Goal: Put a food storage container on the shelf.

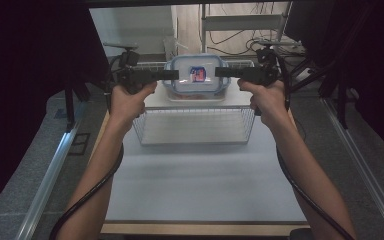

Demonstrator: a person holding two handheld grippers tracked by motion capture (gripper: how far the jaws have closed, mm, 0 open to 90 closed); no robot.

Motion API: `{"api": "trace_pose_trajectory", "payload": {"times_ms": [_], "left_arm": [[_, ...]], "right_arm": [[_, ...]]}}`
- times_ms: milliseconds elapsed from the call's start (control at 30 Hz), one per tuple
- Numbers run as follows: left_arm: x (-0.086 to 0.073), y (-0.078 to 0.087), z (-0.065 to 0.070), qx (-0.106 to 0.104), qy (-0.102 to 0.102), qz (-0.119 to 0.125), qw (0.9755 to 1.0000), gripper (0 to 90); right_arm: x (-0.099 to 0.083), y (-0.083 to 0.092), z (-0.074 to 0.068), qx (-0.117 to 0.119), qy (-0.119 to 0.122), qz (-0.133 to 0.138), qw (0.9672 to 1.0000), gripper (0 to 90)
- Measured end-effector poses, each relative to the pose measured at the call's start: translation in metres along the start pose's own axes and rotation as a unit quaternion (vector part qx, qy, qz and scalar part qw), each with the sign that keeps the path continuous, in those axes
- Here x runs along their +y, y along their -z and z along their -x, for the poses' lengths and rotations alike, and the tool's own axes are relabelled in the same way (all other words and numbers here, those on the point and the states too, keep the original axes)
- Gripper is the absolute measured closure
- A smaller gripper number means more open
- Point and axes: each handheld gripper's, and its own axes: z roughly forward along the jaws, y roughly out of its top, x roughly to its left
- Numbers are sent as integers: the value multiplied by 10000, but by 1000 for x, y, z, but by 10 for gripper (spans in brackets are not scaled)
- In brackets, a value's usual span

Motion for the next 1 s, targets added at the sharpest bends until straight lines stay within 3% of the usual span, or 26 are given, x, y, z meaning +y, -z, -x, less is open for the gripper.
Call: {"api": "trace_pose_trajectory", "payload": {"times_ms": [333,733,800,1000], "left_arm": [[11,-8,-13,52,203,36,9998,573],[14,-15,-27,105,377,14,9992,570],[15,-17,-27,312,338,-7,9989,562],[16,-24,-27,506,285,-104,9983,500]], "right_arm": [[13,-8,15,-5,-190,82,9998,579],[13,-17,32,-16,-364,95,9993,574],[14,-19,33,-59,-387,97,9992,572],[18,-25,29,-468,-240,139,9985,547]]}}
